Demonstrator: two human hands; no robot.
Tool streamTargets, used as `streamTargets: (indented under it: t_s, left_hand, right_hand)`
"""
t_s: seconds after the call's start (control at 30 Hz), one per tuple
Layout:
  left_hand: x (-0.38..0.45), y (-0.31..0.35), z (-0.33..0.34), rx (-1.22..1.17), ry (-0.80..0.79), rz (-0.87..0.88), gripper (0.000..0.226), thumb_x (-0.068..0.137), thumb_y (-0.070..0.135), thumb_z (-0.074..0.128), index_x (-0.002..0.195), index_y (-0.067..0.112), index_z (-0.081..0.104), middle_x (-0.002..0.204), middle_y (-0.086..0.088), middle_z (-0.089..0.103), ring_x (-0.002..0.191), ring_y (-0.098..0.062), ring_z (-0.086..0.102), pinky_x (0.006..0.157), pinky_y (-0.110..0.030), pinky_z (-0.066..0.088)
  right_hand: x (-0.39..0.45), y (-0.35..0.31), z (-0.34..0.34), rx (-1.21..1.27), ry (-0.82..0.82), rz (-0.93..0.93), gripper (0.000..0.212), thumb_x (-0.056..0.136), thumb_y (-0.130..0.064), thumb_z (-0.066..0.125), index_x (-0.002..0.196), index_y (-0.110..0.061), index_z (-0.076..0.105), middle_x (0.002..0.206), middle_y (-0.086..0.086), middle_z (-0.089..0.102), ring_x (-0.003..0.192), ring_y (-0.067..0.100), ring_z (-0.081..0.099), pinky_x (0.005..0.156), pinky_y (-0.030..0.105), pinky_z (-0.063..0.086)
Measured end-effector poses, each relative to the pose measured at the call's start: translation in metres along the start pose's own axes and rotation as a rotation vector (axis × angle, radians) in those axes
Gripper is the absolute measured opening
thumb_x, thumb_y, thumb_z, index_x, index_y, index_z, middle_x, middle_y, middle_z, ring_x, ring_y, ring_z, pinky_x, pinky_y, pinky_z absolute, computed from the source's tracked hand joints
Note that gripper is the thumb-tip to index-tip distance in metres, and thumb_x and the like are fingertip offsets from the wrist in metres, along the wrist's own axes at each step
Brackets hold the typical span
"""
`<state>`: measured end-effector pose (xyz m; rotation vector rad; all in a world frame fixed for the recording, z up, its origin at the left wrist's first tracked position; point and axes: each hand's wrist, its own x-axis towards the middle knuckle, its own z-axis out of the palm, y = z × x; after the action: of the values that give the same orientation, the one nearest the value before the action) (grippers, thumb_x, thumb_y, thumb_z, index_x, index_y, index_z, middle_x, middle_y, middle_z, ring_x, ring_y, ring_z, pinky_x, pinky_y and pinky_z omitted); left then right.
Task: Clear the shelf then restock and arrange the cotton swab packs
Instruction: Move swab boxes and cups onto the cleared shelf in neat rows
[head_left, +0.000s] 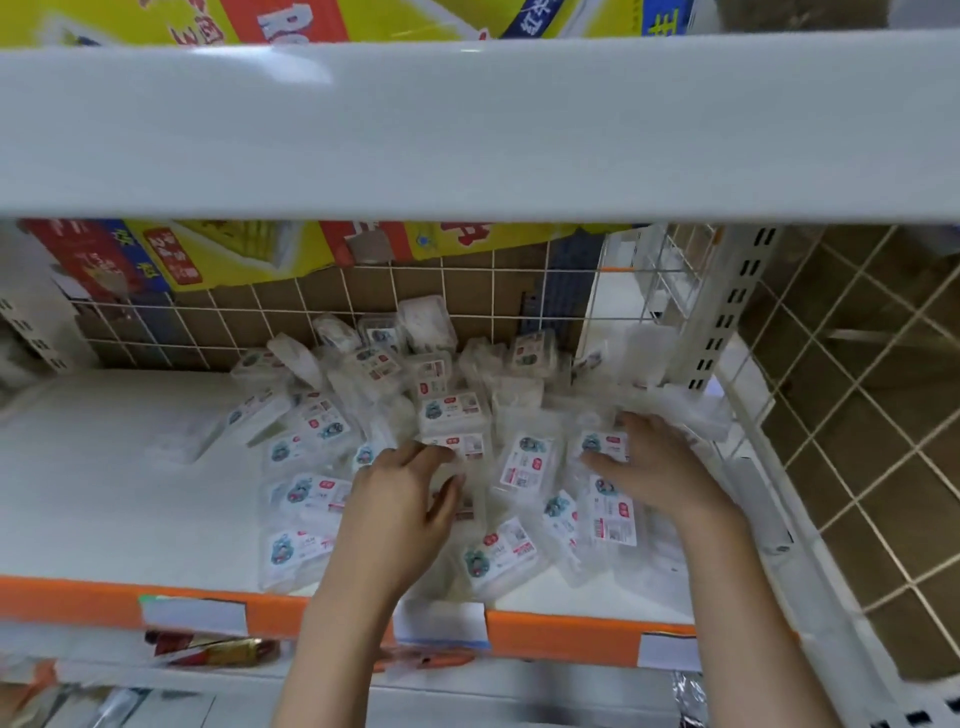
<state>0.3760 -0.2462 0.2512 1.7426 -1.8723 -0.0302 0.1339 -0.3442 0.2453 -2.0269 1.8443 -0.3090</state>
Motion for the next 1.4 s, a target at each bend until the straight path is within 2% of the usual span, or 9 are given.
streamTargets:
  t_s: [0.1,0.17,0.27,0.37,0.47,0.8,1.0,1.23,1.4]
  left_hand:
    - [-0.005,-0.001,0.001,0.013,-0.01,0.002,0.043,0.081,0.038,0.042,0.097,0.011,0.071,0.091,-0.005,0.069,0.077,-0.03,0.065,0.064,-0.043,0.055]
    - [-0.007,-0.001,0.003,0.003,-0.016,-0.007,0.036,0.08,0.032,0.049,0.1,0.01,0.07,0.092,-0.006,0.069,0.08,-0.031,0.065,0.067,-0.043,0.055]
    - [-0.008,0.002,0.006,-0.022,-0.029,-0.001,0.035,0.079,0.029,0.051,0.102,0.01,0.07,0.095,-0.007,0.068,0.085,-0.03,0.064,0.071,-0.043,0.055]
    - [-0.007,0.008,0.011,-0.029,-0.038,0.035,0.034,0.081,0.03,0.051,0.101,0.011,0.069,0.093,-0.006,0.068,0.083,-0.03,0.064,0.069,-0.042,0.055]
    - [0.0,0.015,0.016,-0.016,-0.029,0.073,0.033,0.082,0.031,0.052,0.101,0.011,0.069,0.092,-0.006,0.068,0.081,-0.03,0.065,0.069,-0.04,0.055]
    - [0.055,0.035,0.031,0.055,-0.144,0.124,0.042,0.092,0.03,0.053,0.132,0.017,0.051,0.127,-0.006,0.055,0.11,-0.028,0.053,0.09,-0.036,0.045]
    - [0.126,0.048,0.055,0.143,-0.232,0.098,0.051,0.094,0.037,0.047,0.139,0.014,0.039,0.133,-0.012,0.045,0.125,-0.032,0.04,0.101,-0.04,0.036]
    - [0.176,0.064,0.068,0.318,-0.393,0.013,0.074,0.083,0.072,0.039,0.123,0.011,0.051,0.13,-0.017,0.052,0.122,-0.038,0.045,0.1,-0.046,0.039]
    - [0.178,0.075,0.072,0.395,-0.458,-0.056,0.047,0.092,0.046,0.049,0.129,0.017,0.045,0.131,-0.013,0.051,0.123,-0.034,0.042,0.094,-0.042,0.038]
  right_hand:
    - [0.005,0.001,-0.003,0.036,-0.051,-0.002,0.036,0.08,-0.056,0.061,0.101,-0.026,0.06,0.113,0.005,0.064,0.108,0.023,0.055,0.087,0.033,0.042]
    - [0.003,-0.001,-0.006,0.082,-0.071,-0.024,0.02,0.082,-0.048,0.065,0.078,-0.031,0.054,0.103,0.003,0.067,0.098,0.02,0.059,0.076,0.029,0.041]
    - [0.002,-0.002,-0.006,0.1,-0.046,-0.012,0.039,0.078,-0.049,0.068,0.105,-0.022,0.059,0.115,0.007,0.061,0.11,0.025,0.054,0.091,0.037,0.044]
    - [0.004,-0.005,-0.007,0.058,-0.026,0.02,0.061,0.071,-0.056,0.07,0.115,-0.016,0.055,0.115,0.01,0.047,0.111,0.027,0.052,0.087,0.033,0.046]
    - [0.007,-0.009,-0.009,0.068,0.078,0.036,0.054,0.075,-0.042,0.074,0.113,-0.007,0.055,0.11,0.009,0.034,0.101,0.031,0.054,0.078,0.029,0.042]
    - [-0.013,-0.004,-0.004,0.104,0.446,-0.2,0.028,0.083,-0.019,0.067,0.108,-0.01,0.056,0.106,0.01,0.058,0.099,0.03,0.054,0.08,0.041,0.047]
    - [-0.027,0.009,0.0,0.17,0.518,-0.201,0.031,0.08,-0.015,0.07,0.108,-0.008,0.059,0.104,0.011,0.061,0.095,0.031,0.057,0.078,0.038,0.046]
    - [-0.039,0.015,0.002,0.201,0.522,-0.19,0.033,0.081,-0.015,0.069,0.111,-0.01,0.058,0.108,0.007,0.06,0.101,0.028,0.056,0.085,0.04,0.047]
    - [-0.043,0.02,0.004,0.21,0.531,-0.194,0.031,0.081,-0.015,0.07,0.11,-0.011,0.058,0.105,0.006,0.059,0.097,0.026,0.056,0.082,0.039,0.048]
